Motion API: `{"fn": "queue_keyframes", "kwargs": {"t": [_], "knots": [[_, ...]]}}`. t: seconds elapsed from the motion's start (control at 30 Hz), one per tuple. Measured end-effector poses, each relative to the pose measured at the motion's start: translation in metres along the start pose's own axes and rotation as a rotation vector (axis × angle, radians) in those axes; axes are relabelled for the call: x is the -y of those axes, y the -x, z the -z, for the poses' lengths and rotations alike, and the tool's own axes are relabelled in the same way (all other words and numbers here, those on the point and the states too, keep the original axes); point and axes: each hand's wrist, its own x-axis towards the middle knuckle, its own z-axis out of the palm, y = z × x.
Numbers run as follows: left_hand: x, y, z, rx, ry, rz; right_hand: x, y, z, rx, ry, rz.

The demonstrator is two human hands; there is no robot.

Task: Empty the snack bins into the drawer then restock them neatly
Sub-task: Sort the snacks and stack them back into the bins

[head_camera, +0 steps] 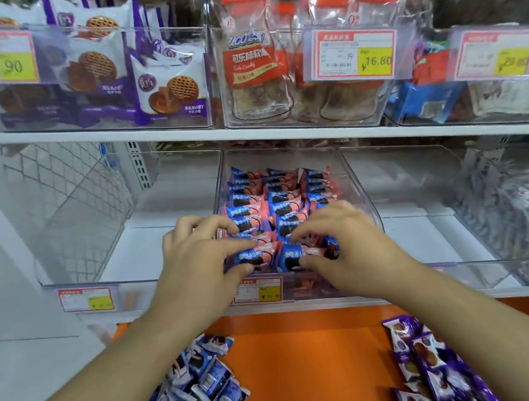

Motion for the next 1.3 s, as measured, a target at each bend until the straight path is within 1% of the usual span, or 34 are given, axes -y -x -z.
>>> {"fn": "queue_keyframes", "kwargs": {"t": [0.2,0.3,0.37,0.53,0.67,0.77,0.83,0.97,1.07,1.3], "knots": [[0.007,-0.004,0.008,0.082,-0.166,-0.08,0.001,-0.004,-0.016,-0.059,0.096,0.037],[0.009,-0.002,0.008,0.064,-0.159,-0.109,0.003,-0.005,-0.02,-0.035,0.119,0.101],[0.011,-0.002,0.004,0.038,-0.174,-0.122,0.005,-0.006,-0.019,-0.02,0.139,0.111],[0.014,-0.005,0.005,0.027,-0.224,-0.117,0.004,-0.009,-0.014,-0.036,0.054,0.052],[0.016,-0.002,0.003,0.044,-0.263,-0.162,0.004,-0.015,-0.007,-0.085,-0.019,-0.055],[0.015,-0.002,0.005,0.034,-0.253,-0.172,0.002,-0.016,-0.005,-0.108,-0.034,-0.123],[0.015,-0.002,0.006,0.029,-0.237,-0.178,0.002,-0.019,-0.004,-0.104,-0.036,-0.128],[0.019,-0.002,0.003,0.003,-0.216,-0.192,0.007,-0.038,-0.002,-0.07,-0.029,-0.096],[0.018,-0.004,0.002,0.002,-0.234,-0.2,0.013,-0.058,-0.008,0.014,-0.025,-0.089],[0.018,-0.005,0.001,0.066,-0.178,-0.127,0.016,-0.089,-0.017,0.179,0.047,-0.161]]}}
